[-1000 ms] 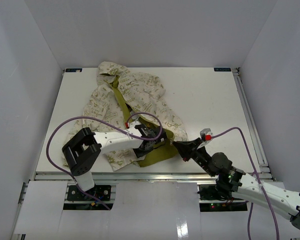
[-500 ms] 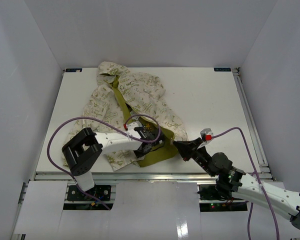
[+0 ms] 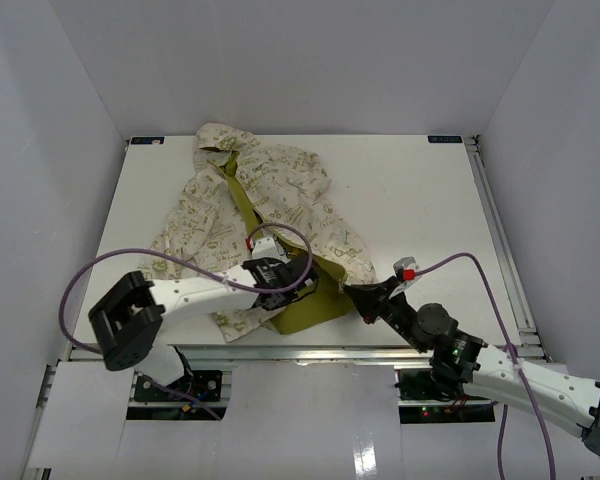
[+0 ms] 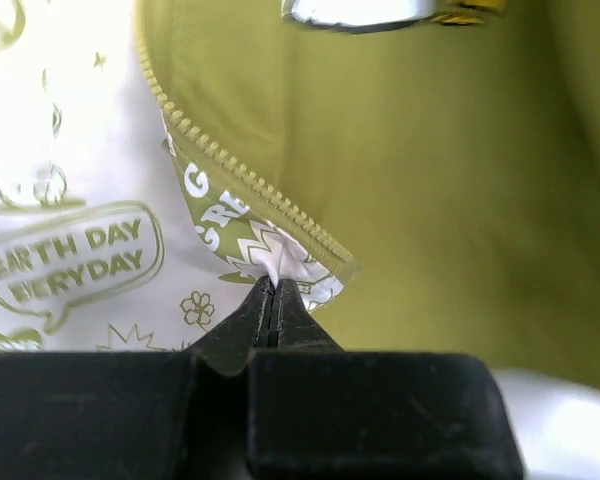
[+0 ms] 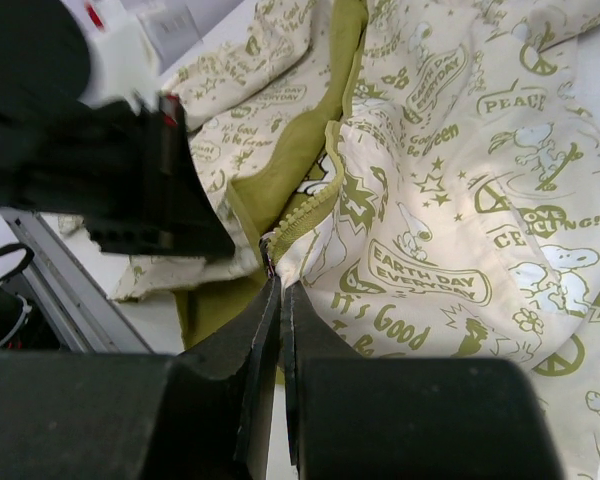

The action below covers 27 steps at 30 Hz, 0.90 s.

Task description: Zip up the jacket

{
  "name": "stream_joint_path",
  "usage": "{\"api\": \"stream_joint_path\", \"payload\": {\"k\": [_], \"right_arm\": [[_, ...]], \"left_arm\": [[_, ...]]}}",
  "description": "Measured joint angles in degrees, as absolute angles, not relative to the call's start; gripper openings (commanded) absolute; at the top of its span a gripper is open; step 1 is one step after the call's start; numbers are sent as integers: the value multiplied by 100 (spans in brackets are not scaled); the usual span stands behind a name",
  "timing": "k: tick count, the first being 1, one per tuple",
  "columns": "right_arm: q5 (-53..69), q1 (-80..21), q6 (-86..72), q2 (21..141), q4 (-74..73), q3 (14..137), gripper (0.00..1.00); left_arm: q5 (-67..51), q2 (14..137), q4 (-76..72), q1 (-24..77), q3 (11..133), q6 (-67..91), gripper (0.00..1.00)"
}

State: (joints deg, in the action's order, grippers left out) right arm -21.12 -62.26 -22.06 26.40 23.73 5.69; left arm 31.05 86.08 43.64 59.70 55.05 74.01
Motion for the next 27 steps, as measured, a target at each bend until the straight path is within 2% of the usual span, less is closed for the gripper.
{"api": "stream_joint_path", "payload": {"k": [5,10,18,27], "right_arm": [[-1656,-6224,-2146,2909,2592,569,8],[-982,-6215,-1913,3380,3115,637,8],[-60,-6196,-1691,4404,3971,820,8],[419,-6193,-1645,5050,4516,928,8]], "left_arm": [[2657,6556,2771,5934,4407,5452,0],[1961,5345,1558,5927,3746,3999,0],[1169,4064,421,5922,2882,2635,0],[297,3062,-853,5920,1231,1964,0]]}}
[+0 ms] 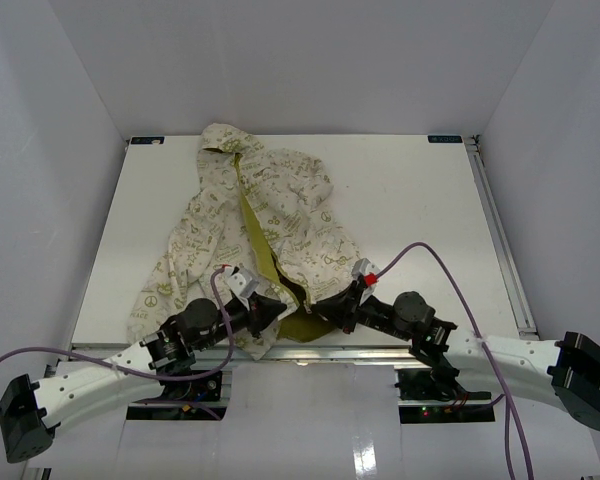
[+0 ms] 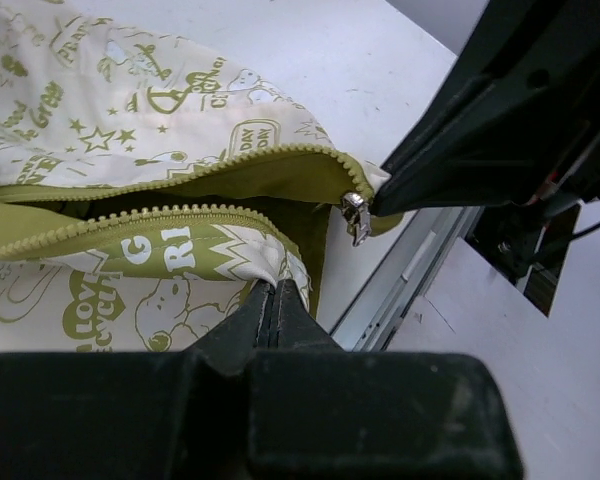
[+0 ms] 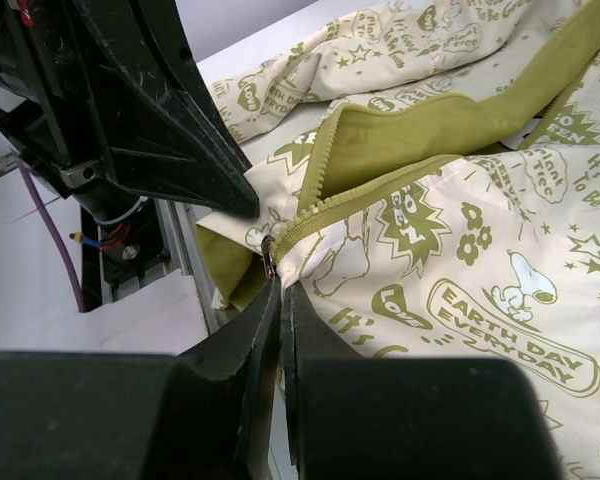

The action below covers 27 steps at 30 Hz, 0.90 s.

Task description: Zip up the jacket

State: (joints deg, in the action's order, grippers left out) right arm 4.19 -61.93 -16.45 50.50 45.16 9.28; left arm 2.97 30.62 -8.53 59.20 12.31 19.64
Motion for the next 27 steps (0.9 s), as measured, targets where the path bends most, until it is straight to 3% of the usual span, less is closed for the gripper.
{"api": "stream_joint_path", "payload": {"k": [8,27], "right_arm": [[894,-6193,-1646,5139,4607,930,8],[1691,-6038,-2231,4774,4671,1008,8]], "left_arm": [[-369,1988,-1303,5920,814,1573,0],[-815,1563,-1891,5920,621,868,0]]}}
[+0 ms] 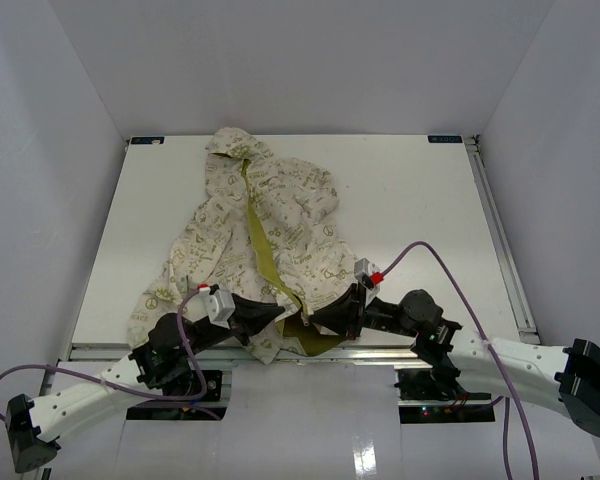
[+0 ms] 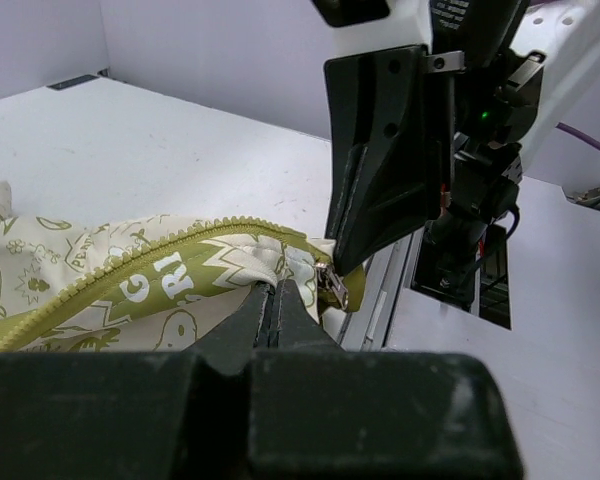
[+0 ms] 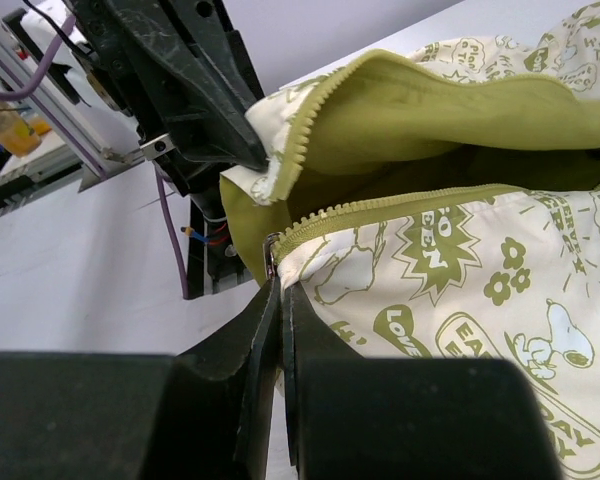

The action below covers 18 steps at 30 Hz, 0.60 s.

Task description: Zip up the jacket

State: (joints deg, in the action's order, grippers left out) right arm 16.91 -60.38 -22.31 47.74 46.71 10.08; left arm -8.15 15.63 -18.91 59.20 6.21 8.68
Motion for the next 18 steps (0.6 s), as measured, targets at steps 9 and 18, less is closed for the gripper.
{"api": "stream_joint_path", "payload": {"k": [9,18], "right_arm": [[2217,-5623,-2824,4768,4644,1085,8],[2823,-5401,-2986,4500,4653,1083,8]], "left_arm": [[-1364,1656,-2353,5920,563,530,0],[-1875,1959,-2574,5916,500,239,0]]}}
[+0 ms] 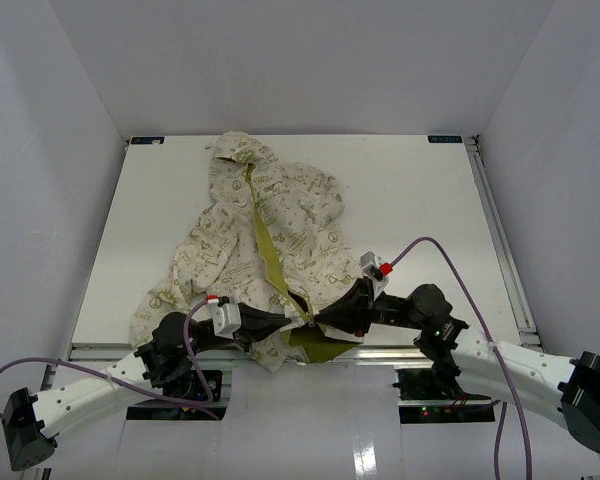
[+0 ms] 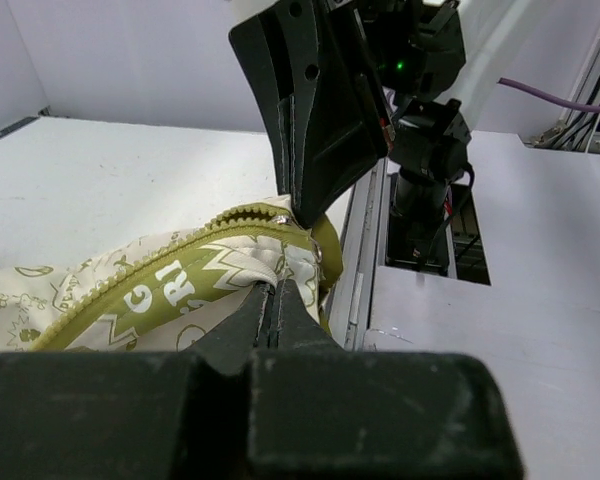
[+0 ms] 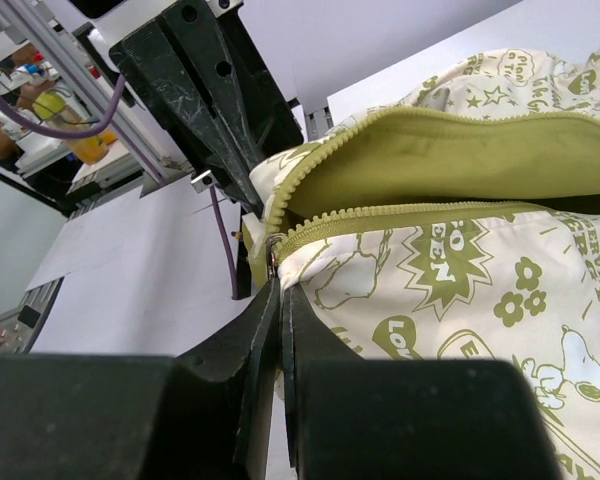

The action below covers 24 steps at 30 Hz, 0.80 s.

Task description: Zip up the jacket

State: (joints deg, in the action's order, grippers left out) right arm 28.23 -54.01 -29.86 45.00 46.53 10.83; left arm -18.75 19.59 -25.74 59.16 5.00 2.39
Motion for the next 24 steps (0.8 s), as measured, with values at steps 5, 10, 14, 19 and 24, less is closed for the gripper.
{"api": "stream_joint_path", "payload": {"k": [5,10,14,19,24], "right_arm": [[3098,-5395,-3049,4544,4710,1083,8],[3369,-5353,-3224,4836,4786,1083,8],[3482,-5327,-3289,4877,4825,1083,8],[3584,-5282,-3323,4811,4864,1083,8],[3630,-5208,-3385,4757,4866,1083,8]], "left_arm": [[-1895,1586,-2659,5916,428,175,0],[-1949,1628,-2770,5916,419,124,0],[-2007,1724,-2782,5916,419,98,0],[-2054,1723,-2784,5915,419,86,0],[-2106,1713,-2785,5916,415,84,0]]}}
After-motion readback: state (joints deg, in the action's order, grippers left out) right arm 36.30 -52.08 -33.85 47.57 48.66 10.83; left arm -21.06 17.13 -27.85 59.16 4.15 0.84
